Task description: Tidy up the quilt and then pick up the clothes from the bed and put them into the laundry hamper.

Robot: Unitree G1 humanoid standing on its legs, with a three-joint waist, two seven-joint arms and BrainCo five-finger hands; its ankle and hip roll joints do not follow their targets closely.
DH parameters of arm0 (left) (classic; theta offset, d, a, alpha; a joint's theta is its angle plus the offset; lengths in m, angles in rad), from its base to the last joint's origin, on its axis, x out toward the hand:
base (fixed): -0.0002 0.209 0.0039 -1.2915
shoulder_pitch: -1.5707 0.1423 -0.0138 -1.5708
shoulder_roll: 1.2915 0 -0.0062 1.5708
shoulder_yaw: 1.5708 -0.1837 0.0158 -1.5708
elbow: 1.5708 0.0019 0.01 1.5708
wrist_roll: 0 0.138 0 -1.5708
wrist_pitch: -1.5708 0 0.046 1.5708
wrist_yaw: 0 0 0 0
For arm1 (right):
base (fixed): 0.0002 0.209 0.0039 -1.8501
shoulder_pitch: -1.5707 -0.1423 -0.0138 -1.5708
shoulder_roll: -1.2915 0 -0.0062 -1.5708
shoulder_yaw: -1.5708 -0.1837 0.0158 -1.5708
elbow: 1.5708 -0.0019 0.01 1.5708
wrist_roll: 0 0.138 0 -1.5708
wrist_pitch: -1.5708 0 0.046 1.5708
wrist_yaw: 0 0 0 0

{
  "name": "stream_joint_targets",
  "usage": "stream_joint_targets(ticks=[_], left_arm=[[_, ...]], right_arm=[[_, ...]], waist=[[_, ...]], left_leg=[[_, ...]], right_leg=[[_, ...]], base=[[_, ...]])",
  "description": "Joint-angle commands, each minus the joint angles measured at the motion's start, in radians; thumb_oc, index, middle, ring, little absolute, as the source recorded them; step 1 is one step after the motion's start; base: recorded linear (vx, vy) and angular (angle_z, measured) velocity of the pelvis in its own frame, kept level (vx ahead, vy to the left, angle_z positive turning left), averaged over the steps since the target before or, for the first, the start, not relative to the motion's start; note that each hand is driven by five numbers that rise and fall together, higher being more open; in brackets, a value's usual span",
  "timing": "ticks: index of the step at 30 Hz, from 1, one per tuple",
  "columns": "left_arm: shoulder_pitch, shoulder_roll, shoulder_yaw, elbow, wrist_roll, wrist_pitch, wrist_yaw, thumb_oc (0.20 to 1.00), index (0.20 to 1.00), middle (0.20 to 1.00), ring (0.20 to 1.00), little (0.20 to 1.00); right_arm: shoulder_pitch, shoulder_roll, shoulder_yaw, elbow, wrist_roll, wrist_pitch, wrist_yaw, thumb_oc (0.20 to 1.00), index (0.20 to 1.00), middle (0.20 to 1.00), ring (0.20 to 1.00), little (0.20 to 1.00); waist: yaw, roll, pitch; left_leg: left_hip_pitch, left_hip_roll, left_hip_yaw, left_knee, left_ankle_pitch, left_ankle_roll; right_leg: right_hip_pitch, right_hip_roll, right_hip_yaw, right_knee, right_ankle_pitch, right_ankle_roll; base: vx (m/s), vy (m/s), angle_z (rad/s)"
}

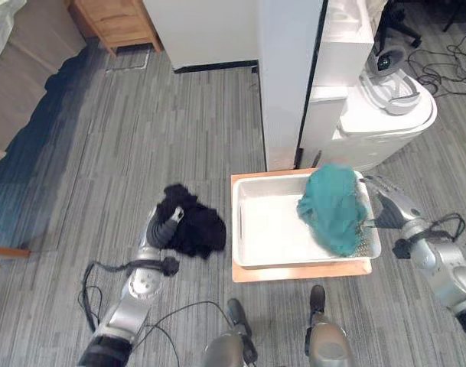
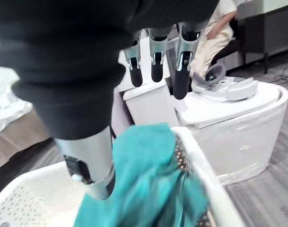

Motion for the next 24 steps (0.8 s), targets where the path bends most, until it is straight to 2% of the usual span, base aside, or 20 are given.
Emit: stream_joint_targets(ticks=[1,4,5,6,8,9,11,15,19,24], left_arm=[[-0.071,0.035,-0.013,-0.052,0.067,-0.079,0.072,0.200,0.200,0.200,0.200,0.200],[-0.142,0.017,-0.036,-0.101,0.077,-0.080,0.076,0.200,0.200,0.200,0.200,0.200],[-0.145,0.017,-0.038,-0.100,0.077,-0.080,0.076,0.200,0.200,0.200,0.200,0.200],[-0.191,0.001,-0.058,-0.124,0.081,-0.077,0.076,0.200,0.200,0.200,0.200,0.200],[-0.252,-0.021,-0.100,-0.114,0.100,-0.072,0.078,0.200,0.200,0.200,0.200,0.200],[-0.255,-0.022,-0.101,-0.112,0.101,-0.073,0.079,0.200,0.200,0.200,0.200,0.200],[-0.318,-0.048,-0.153,-0.075,0.132,-0.064,0.085,0.200,0.200,0.200,0.200,0.200],[-0.375,-0.086,-0.209,-0.031,0.153,-0.061,0.083,0.200,0.200,0.200,0.200,0.200],[-0.385,-0.126,-0.241,0.003,0.151,-0.058,0.084,0.200,0.200,0.200,0.200,0.200],[-0.383,-0.151,-0.254,0.083,0.155,-0.027,0.091,0.200,0.200,0.200,0.200,0.200]], right_arm=[[0.037,-0.016,-0.062,-0.033,-0.069,0.029,-0.094,1.000,1.000,1.000,1.000,1.000],[0.102,0.013,-0.111,-0.031,-0.071,0.045,-0.116,1.000,1.000,1.000,1.000,1.000],[0.104,0.013,-0.114,-0.032,-0.071,0.045,-0.117,1.000,1.000,1.000,1.000,1.000],[0.141,0.027,-0.138,-0.026,-0.066,0.054,-0.129,1.000,1.000,1.000,1.000,1.000],[0.166,0.043,-0.147,-0.022,-0.059,0.057,-0.134,1.000,1.000,1.000,1.000,1.000],[0.167,0.044,-0.148,-0.024,-0.059,0.057,-0.134,1.000,1.000,1.000,1.000,1.000],[0.194,0.052,-0.150,-0.024,-0.045,0.053,-0.140,1.000,1.000,1.000,1.000,1.000],[0.219,0.056,-0.149,-0.018,-0.029,0.048,-0.141,1.000,1.000,1.000,1.000,1.000],[0.241,0.071,-0.139,0.033,-0.016,0.056,-0.154,1.000,1.000,1.000,1.000,1.000],[0.273,0.092,-0.132,0.088,-0.006,0.068,-0.162,1.000,1.000,1.000,1.000,1.000]], waist=[[-0.044,-0.041,-0.149],[-0.076,-0.042,-0.167],[-0.074,-0.043,-0.166],[-0.098,-0.039,-0.174],[-0.125,-0.033,-0.179],[-0.123,-0.035,-0.179],[-0.160,-0.023,-0.183],[-0.194,-0.014,-0.177],[-0.208,-0.013,-0.172],[-0.206,-0.020,-0.146]], left_leg=[[0.084,0.113,0.014,-0.006,-0.070,-0.115],[0.110,0.113,0.027,-0.006,-0.079,-0.113],[0.107,0.112,0.028,-0.006,-0.073,-0.112],[0.127,0.114,0.037,-0.006,-0.083,-0.113],[0.140,0.114,0.050,-0.006,-0.087,-0.114],[0.138,0.114,0.051,-0.006,-0.081,-0.113],[0.158,0.112,0.074,-0.006,-0.092,-0.114],[0.166,0.109,0.097,-0.006,-0.092,-0.116],[0.159,0.108,0.108,-0.006,-0.084,-0.117],[0.130,0.112,0.101,-0.006,-0.077,-0.121]], right_leg=[[-0.055,-0.102,0.036,0.007,-0.055,0.128],[-0.047,-0.095,0.056,0.007,-0.062,0.128],[-0.050,-0.095,0.058,0.006,-0.056,0.128],[-0.044,-0.091,0.069,0.007,-0.066,0.128],[-0.042,-0.088,0.084,0.006,-0.069,0.128],[-0.045,-0.088,0.086,0.005,-0.063,0.128],[-0.049,-0.083,0.106,0.005,-0.070,0.128],[-0.064,-0.079,0.127,0.005,-0.068,0.128],[-0.083,-0.076,0.140,0.004,-0.059,0.128],[-0.118,-0.073,0.139,0.009,-0.055,0.128]], base=[[0.06,-0.012,-0.27],[0.06,-0.002,-0.35],[0.06,-0.016,-0.31],[0.04,-0.023,-0.22],[0.06,-0.013,-0.22],[0.05,-0.001,-0.29],[0.05,-0.001,-0.32],[0.02,0.001,-0.23],[-0.01,-0.018,-0.17],[-0.05,-0.026,-0.05]])
